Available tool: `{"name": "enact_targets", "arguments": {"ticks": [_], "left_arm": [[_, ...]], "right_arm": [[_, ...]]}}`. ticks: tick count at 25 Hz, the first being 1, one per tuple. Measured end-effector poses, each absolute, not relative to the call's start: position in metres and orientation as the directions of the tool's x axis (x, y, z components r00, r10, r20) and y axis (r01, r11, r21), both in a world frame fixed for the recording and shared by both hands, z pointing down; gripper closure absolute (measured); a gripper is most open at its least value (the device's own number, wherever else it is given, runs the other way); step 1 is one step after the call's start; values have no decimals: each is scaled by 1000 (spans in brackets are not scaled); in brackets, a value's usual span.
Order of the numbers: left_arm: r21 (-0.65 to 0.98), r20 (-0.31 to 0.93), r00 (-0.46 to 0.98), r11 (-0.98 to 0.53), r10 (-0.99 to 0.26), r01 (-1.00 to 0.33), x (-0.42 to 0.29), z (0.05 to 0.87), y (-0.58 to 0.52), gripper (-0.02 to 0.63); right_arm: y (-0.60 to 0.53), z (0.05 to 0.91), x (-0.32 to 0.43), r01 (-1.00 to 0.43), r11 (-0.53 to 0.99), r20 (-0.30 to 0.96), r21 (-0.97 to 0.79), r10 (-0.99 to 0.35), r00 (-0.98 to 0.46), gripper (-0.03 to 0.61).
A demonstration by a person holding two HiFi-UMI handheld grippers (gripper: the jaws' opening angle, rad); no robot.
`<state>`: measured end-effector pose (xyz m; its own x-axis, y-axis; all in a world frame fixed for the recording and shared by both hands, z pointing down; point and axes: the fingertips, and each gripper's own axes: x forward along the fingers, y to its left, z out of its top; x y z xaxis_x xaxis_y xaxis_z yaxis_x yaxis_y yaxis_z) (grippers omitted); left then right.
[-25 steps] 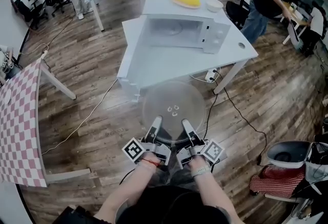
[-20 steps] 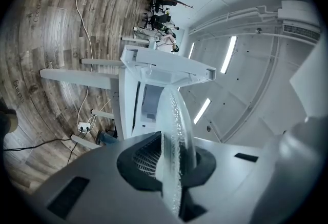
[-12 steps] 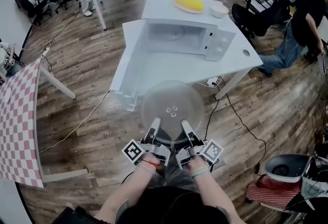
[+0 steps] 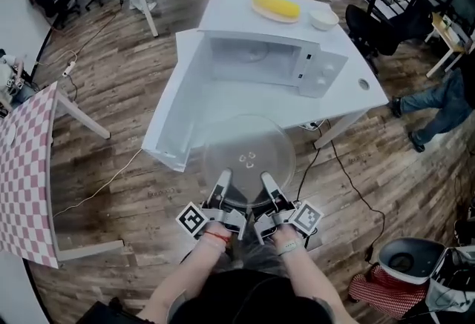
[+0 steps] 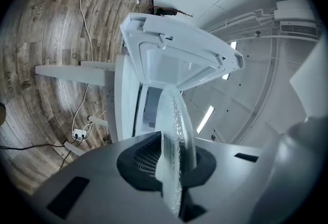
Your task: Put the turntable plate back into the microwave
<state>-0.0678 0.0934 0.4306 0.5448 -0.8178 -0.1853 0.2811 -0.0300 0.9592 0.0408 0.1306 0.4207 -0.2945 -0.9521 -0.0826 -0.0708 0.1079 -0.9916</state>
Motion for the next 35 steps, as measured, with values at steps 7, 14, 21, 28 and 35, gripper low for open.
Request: {"name": "enact_targets", "arguments": {"ticks": [7, 14, 21, 28, 35], "left_arm": [[961, -177, 518, -33, -837, 274, -43, 434, 70, 580], [961, -174, 492, -39, -853, 273, -19, 438, 50, 581], [961, -173, 458, -47, -872, 273, -7, 437, 39, 581], [963, -171, 439, -56, -882, 263, -6, 438, 37, 580], [963, -171, 437, -55, -883, 264, -3, 442, 26, 581]], "right_arm": [[104, 424, 67, -63, 103, -77, -993, -943, -324, 537], [80, 426, 92, -62, 98, -70, -993, -933, -353, 537], [65, 428, 106, -53, 97, -69, -994, -920, -387, 537], [60, 430, 107, -38, 100, -76, -994, -909, -411, 537], [50, 434, 110, -41, 94, -69, -995, -909, -412, 537]]}}
